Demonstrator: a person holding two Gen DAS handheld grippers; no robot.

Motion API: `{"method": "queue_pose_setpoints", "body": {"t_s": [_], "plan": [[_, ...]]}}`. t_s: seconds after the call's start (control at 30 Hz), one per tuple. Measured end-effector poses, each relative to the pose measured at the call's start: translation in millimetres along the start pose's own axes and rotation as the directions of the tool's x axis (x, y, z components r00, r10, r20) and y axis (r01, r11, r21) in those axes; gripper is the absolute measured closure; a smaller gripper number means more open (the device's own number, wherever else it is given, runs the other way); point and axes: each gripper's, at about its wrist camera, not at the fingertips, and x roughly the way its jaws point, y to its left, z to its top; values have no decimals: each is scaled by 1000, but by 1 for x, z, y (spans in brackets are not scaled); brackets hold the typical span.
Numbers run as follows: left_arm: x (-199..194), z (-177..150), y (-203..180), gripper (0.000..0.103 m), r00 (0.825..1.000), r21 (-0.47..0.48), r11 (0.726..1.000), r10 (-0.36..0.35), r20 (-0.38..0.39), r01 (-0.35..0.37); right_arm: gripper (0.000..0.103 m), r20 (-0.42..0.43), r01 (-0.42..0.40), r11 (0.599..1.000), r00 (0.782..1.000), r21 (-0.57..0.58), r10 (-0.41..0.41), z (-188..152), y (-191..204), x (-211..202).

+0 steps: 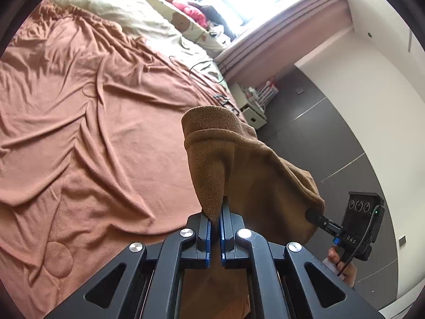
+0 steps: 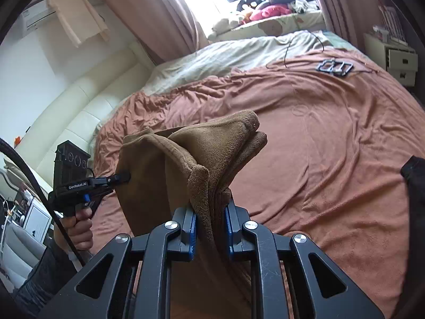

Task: Fold small clothes
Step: 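Lift the folded shirt with both grippers and carry it toward the clothes stack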

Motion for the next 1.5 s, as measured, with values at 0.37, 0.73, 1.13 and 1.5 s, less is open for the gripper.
{"method": "queue_pose_setpoints", "body": {"t_s": [0.37, 0.73, 1.13, 1.5], "plan": [[-79, -10, -47, 99, 993, 70, 997, -46, 108, 39, 90, 104, 0, 996, 994, -90, 10, -27, 62, -83], [-178, -20, -72, 99, 970, 126, 991, -66, 234, 37, 90, 149, -8, 984, 988, -178, 35, -36, 124, -123], [-286, -48, -83, 99, 933, 167, 986, -38, 357, -23, 90, 164, -55, 961, 981, -270, 102, -55, 192, -138], [-373, -82, -68, 99, 880, 136, 988, -1, 474, -73, 90, 139, -116, 921, 974, -371, 178, -67, 236, -127]]}}
